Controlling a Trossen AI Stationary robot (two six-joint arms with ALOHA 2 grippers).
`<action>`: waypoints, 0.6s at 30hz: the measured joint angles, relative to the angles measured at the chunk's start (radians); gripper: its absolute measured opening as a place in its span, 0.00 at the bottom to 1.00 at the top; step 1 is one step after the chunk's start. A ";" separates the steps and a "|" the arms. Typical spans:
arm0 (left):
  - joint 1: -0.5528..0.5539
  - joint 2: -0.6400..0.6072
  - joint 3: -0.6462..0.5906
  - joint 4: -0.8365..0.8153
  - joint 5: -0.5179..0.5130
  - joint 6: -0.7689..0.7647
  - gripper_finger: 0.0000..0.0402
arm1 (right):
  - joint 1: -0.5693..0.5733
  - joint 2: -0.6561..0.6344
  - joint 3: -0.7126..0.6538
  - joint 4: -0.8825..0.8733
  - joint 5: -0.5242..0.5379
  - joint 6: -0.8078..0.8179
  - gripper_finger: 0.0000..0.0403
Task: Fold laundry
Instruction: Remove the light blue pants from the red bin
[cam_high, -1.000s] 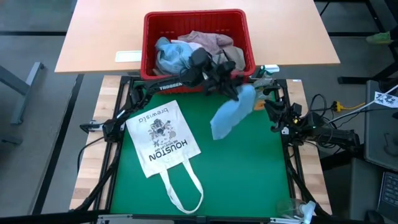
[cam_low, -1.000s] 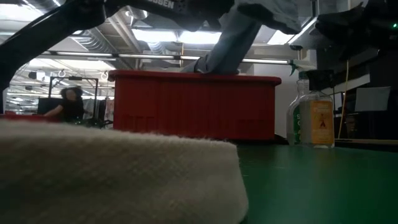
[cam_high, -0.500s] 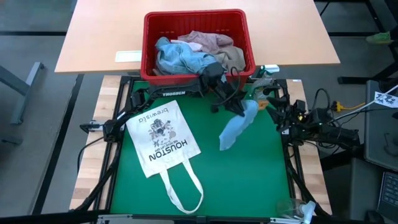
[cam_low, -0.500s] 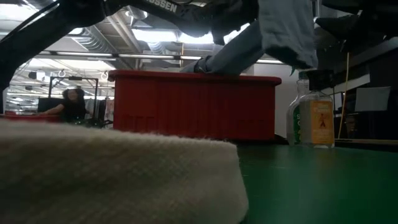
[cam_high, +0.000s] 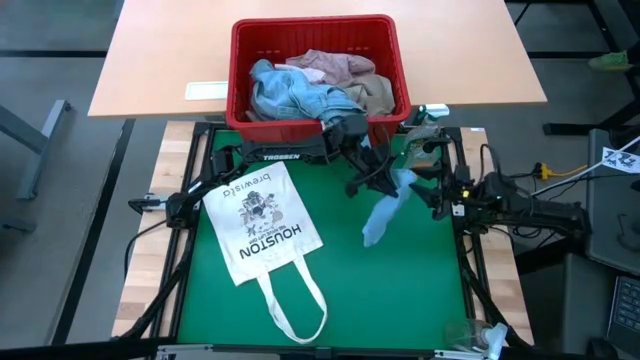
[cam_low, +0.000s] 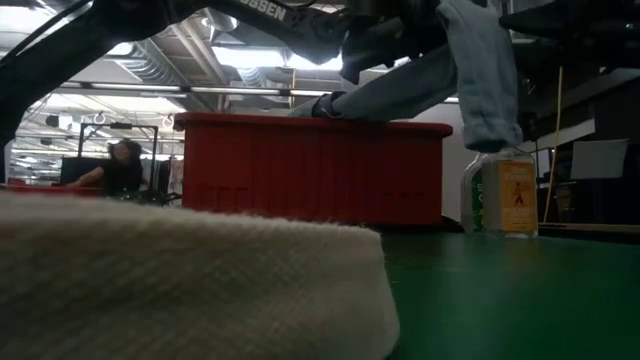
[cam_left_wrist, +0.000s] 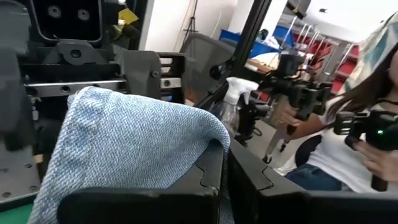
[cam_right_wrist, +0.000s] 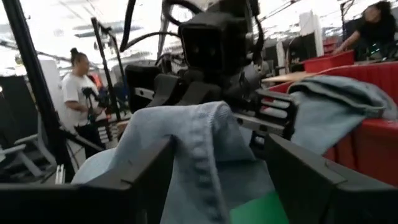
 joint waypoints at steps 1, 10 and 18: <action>0.000 0.000 0.000 -0.003 -0.001 0.010 0.02 | 0.000 0.014 0.000 0.009 -0.012 -0.002 0.62; -0.001 0.000 0.000 0.005 -0.025 0.011 0.03 | 0.000 0.085 0.000 0.034 -0.170 -0.050 0.36; 0.002 0.000 0.000 0.050 -0.021 0.004 0.21 | 0.000 0.080 0.000 0.076 -0.188 -0.052 0.06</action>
